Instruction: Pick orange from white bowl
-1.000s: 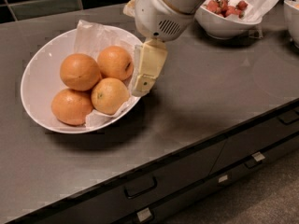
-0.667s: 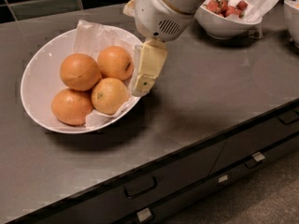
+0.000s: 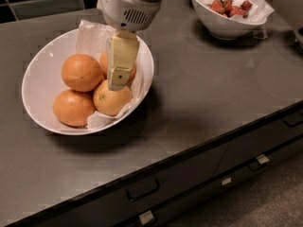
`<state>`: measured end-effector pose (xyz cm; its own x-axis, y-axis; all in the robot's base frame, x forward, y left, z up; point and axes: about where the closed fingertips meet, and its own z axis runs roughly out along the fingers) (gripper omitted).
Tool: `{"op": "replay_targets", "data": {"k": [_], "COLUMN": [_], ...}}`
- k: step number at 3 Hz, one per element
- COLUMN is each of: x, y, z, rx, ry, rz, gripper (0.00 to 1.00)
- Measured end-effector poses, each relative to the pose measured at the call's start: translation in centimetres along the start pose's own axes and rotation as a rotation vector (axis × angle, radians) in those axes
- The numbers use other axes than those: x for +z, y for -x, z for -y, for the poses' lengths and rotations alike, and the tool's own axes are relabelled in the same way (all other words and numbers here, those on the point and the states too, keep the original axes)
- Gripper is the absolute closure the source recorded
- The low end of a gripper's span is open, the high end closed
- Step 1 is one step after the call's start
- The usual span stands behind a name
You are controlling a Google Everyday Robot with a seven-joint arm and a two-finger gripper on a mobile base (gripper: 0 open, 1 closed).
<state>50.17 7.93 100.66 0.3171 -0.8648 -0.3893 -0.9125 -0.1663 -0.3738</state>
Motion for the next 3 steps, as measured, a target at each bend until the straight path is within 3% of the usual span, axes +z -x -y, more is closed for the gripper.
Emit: {"op": "replay_targets", "data": {"k": [2, 3], "x": [4.5, 6.2], "y": [0.5, 1.7], "z": [1.0, 0.7], "rx": [-0.010, -0.055], "ry": [0.085, 0.150], "rz": [-0.006, -0.004], "gripper": [0.00, 0.00]}}
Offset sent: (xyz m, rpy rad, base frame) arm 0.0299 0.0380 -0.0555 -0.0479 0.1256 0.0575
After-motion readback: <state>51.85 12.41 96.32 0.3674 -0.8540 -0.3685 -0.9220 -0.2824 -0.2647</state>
